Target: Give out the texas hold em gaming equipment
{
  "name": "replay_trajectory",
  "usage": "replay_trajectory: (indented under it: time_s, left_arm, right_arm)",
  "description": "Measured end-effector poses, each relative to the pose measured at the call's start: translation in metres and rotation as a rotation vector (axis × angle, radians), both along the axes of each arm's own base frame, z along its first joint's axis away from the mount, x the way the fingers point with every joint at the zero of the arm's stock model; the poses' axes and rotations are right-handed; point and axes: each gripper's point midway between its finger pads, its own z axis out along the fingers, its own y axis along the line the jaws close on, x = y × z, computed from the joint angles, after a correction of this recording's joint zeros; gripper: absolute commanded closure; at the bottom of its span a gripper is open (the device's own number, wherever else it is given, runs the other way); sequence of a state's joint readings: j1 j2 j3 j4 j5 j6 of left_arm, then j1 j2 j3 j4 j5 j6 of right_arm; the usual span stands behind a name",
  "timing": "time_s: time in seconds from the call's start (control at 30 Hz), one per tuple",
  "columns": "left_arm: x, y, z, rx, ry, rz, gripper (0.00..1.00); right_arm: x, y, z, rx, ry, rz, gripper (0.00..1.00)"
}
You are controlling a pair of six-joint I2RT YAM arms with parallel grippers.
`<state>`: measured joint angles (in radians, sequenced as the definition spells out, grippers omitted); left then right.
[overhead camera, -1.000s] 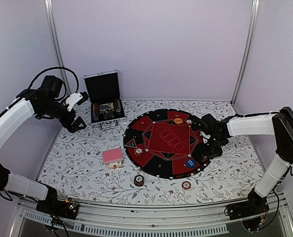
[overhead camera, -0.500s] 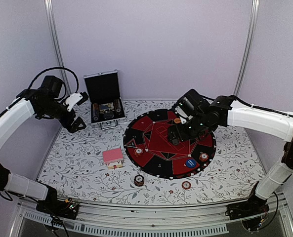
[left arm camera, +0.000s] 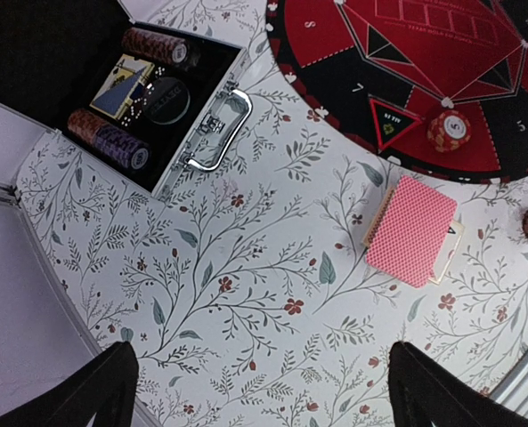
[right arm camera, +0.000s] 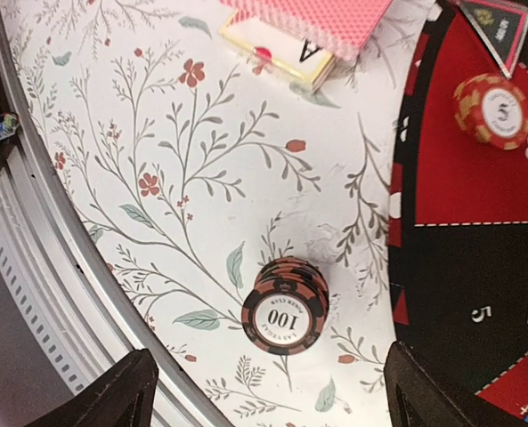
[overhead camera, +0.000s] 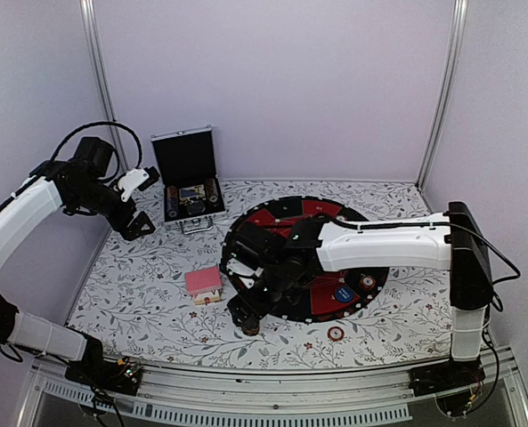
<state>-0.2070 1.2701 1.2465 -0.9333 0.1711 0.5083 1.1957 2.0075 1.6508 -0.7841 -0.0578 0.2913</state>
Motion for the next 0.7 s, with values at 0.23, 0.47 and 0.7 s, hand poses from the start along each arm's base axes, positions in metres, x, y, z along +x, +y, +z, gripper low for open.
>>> replay_trajectory:
  time_s: [0.23, 0.47, 0.7]
  left_arm:
    - [0.0, 0.0, 0.0, 0.0, 0.0, 0.0, 0.0]
    - [0.0, 0.0, 0.0, 0.0, 0.0, 0.0, 0.0]
    - [0.0, 0.0, 0.0, 0.0, 0.001, 0.0, 0.0]
  right_arm:
    - [-0.007, 0.0, -0.04, -0.08, 0.047, 0.033, 0.17]
    - [-0.005, 0.007, -0.04, -0.079, 0.043, 0.041, 0.22]
    - [-0.004, 0.008, -0.05, -0.102, 0.042, 0.055, 0.31]
